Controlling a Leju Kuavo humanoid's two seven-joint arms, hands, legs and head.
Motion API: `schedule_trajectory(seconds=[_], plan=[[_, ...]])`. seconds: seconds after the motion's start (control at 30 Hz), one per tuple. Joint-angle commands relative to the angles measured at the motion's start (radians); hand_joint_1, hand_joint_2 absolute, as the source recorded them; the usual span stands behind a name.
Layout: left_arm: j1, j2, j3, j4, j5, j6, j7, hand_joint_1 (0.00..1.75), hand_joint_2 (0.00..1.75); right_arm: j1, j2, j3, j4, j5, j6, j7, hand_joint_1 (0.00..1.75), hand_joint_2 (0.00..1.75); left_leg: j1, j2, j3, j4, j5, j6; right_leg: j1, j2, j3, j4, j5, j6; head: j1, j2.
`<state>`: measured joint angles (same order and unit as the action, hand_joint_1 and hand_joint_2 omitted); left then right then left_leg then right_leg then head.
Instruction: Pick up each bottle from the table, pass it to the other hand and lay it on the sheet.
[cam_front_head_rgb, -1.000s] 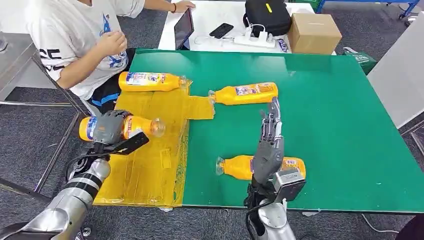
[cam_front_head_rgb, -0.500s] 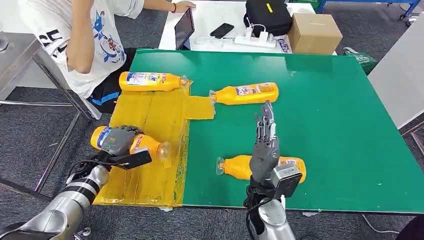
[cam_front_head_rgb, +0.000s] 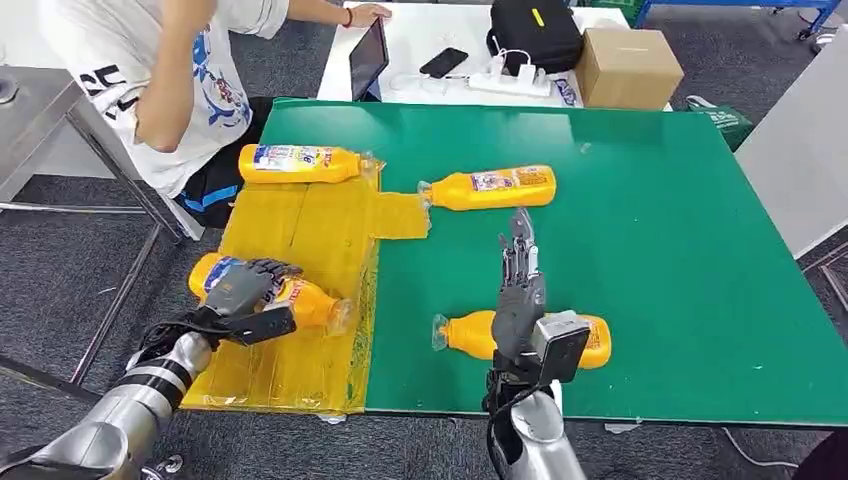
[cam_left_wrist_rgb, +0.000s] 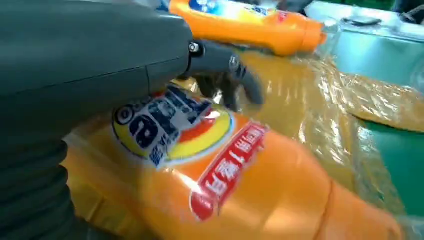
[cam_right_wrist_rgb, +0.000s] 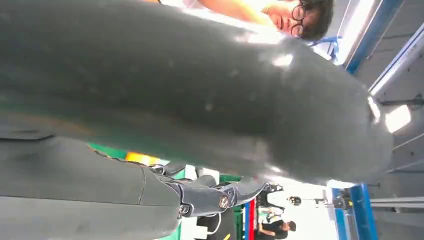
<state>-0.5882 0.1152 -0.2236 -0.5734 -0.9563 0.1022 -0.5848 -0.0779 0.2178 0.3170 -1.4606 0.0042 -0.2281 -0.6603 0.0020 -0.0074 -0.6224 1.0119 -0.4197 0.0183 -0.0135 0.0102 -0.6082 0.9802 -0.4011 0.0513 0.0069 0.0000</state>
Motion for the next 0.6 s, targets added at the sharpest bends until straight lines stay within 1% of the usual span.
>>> schedule_trajectory(seconds=[0.03,0.07,0.1,0.27,0.37,0.47,0.5,0.53,0.6], plan=[[0.027,0.04,-0.09,0.009,0.063,-0.111,0.008,0.0,0.0,-0.052,0.014,-0.045,0.123,-0.012,0.016,0.006,0.0,0.0,0.0,0.003,0.005,-0.001,-0.001,-0.001,0.001,0.002,0.004,-0.002,0.0,-0.001,0.0,0.0],[0.028,0.044,-0.09,0.01,0.065,-0.113,0.007,0.0,0.0,-0.052,0.014,-0.046,0.125,-0.012,0.017,0.006,0.0,0.0,0.0,0.002,0.004,-0.001,-0.001,-0.001,0.001,0.001,0.004,-0.001,0.0,-0.001,0.0,0.0],[0.034,0.05,-0.087,0.005,0.089,-0.133,-0.003,0.0,0.0,-0.056,0.016,-0.048,0.134,-0.015,0.021,0.007,0.0,0.0,0.002,0.004,0.008,-0.001,-0.002,-0.001,0.002,0.002,0.008,-0.003,0.0,-0.003,-0.001,0.0],[0.041,0.057,-0.093,-0.003,0.098,-0.139,-0.007,0.0,0.0,-0.057,0.018,-0.049,0.139,-0.016,0.022,0.006,0.0,0.0,0.0,0.001,0.008,-0.001,0.0,-0.001,0.001,0.001,0.008,-0.002,0.0,-0.001,0.0,0.0],[0.032,0.086,-0.124,0.002,0.119,-0.208,-0.006,0.0,0.0,-0.062,0.019,-0.054,0.149,-0.02,0.025,0.006,0.0,0.0,0.001,0.003,0.01,-0.002,-0.001,-0.001,0.001,0.002,0.009,-0.002,0.0,-0.002,0.0,0.0],[0.031,0.093,-0.121,0.003,0.154,-0.243,-0.015,0.0,0.0,-0.066,0.02,-0.056,0.158,-0.02,0.027,0.006,0.0,0.0,0.0,0.002,0.01,-0.002,0.0,-0.002,0.001,0.001,0.009,-0.002,0.0,-0.002,0.0,0.0],[0.035,0.092,-0.117,-0.004,0.179,-0.261,-0.022,0.0,0.0,-0.067,0.021,-0.057,0.161,-0.021,0.027,0.006,0.0,0.0,0.001,0.004,0.011,-0.002,-0.001,-0.002,0.002,0.003,0.011,-0.002,0.0,-0.003,0.0,0.0],[0.049,0.086,-0.094,-0.026,0.236,-0.285,-0.045,0.0,0.0,-0.069,0.022,-0.057,0.165,-0.021,0.029,0.006,0.0,0.0,0.0,0.003,0.011,-0.002,-0.001,-0.002,0.001,0.002,0.01,-0.002,0.0,-0.002,0.0,0.0],[0.089,0.035,-0.017,-0.087,0.338,-0.266,-0.065,0.0,0.0,-0.068,0.023,-0.053,0.165,-0.021,0.032,0.006,0.0,0.0,0.001,0.003,0.012,-0.002,0.0,-0.002,0.001,0.002,0.011,-0.002,0.0,-0.002,0.0,0.0]])
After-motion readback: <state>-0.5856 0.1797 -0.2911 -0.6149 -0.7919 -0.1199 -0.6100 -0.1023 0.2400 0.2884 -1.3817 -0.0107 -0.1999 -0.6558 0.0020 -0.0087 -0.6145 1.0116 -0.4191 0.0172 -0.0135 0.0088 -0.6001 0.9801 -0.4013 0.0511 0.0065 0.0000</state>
